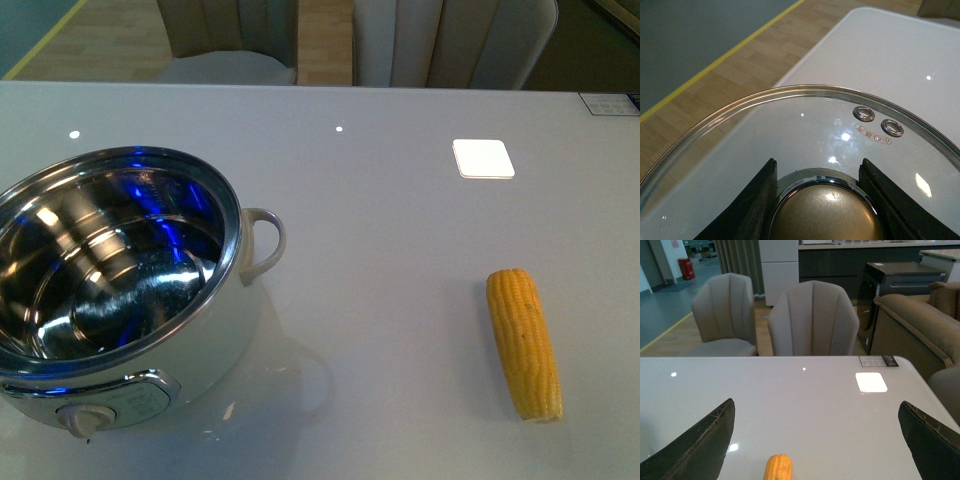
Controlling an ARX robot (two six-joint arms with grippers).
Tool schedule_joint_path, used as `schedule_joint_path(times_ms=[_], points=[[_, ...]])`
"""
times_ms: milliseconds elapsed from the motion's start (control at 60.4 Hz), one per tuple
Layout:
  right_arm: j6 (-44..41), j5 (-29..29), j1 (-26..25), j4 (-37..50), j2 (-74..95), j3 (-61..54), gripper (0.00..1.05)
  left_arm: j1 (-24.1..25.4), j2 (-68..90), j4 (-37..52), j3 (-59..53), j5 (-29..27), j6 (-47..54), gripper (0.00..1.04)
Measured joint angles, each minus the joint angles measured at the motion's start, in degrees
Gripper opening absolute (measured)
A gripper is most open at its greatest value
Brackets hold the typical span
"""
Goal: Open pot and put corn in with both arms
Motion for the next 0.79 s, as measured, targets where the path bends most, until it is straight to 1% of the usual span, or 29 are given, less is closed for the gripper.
schedule_joint_path(times_ms=[199,364,563,795], points=[[0.00,0.00,0.00,0.00,0.00,0.00,0.96,0.04,8.33,2.99,4.74,-1.62,-0.04,0.43],[0.00,0.00,0.00,0.00,0.00,0.00,0.96,-0.35,14.73,5.38,9.53,-1.86,0.04,0.43],[0.00,0.00,0.00,0.00,0.00,0.00,0.96,-1.88,21.35,6.54,15.87,0.28,-0.33,0.43],[0.00,0.00,0.00,0.00,0.00,0.00,0.96,-2.21,25.18,6.54,19.56,2.21,-1.09,0.43]])
